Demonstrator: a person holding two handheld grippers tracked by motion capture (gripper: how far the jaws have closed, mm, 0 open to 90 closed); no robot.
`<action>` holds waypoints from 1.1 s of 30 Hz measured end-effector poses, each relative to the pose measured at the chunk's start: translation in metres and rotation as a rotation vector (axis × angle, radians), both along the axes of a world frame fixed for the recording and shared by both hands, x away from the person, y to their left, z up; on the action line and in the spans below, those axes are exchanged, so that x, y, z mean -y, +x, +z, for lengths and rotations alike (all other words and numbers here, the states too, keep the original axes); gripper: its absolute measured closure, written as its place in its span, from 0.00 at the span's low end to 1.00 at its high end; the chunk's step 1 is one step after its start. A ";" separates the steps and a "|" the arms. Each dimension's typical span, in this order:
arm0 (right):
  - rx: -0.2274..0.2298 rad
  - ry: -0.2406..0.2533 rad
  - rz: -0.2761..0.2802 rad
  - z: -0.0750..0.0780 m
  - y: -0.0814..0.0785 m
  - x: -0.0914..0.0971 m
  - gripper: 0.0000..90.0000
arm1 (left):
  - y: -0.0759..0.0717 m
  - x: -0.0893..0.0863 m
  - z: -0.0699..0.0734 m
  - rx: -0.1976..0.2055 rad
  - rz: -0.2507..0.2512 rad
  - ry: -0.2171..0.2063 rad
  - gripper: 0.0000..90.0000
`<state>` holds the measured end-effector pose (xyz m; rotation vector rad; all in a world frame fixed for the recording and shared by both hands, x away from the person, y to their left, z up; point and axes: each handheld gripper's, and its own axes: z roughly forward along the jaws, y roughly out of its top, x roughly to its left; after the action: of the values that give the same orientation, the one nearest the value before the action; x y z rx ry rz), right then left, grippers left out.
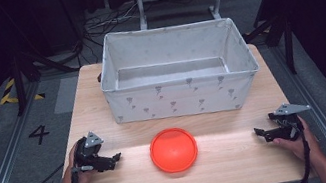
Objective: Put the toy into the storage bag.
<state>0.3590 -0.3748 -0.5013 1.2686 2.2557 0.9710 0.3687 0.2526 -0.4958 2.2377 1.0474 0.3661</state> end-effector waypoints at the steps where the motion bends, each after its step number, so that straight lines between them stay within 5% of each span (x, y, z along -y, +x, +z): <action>1: 0.000 0.000 0.000 0.000 0.000 0.000 0.13 | -0.001 0.000 0.000 -0.003 0.000 -0.004 0.00; 10: -0.002 0.000 -0.003 0.000 -0.001 0.001 0.13 | -0.002 -0.004 0.000 -0.004 -0.030 -0.008 0.00; 15: 0.009 -0.007 0.015 0.005 -0.005 -0.001 0.23 | -0.002 -0.005 0.000 -0.005 -0.030 -0.010 0.00; 20: 0.026 0.034 0.055 0.017 -0.008 -0.011 0.24 | -0.002 -0.005 -0.001 -0.004 -0.032 -0.012 0.00; 25: 0.031 0.053 0.114 0.026 -0.011 -0.029 0.26 | -0.002 -0.005 0.000 -0.005 -0.031 -0.011 0.00; 33: 0.032 0.067 0.283 0.045 -0.012 -0.086 0.26 | -0.002 -0.006 0.000 0.006 -0.027 -0.002 0.01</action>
<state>0.3469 -0.2888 -0.4568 0.9671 2.4397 1.1649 0.3664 0.2586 -0.4960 2.2448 1.0134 0.3600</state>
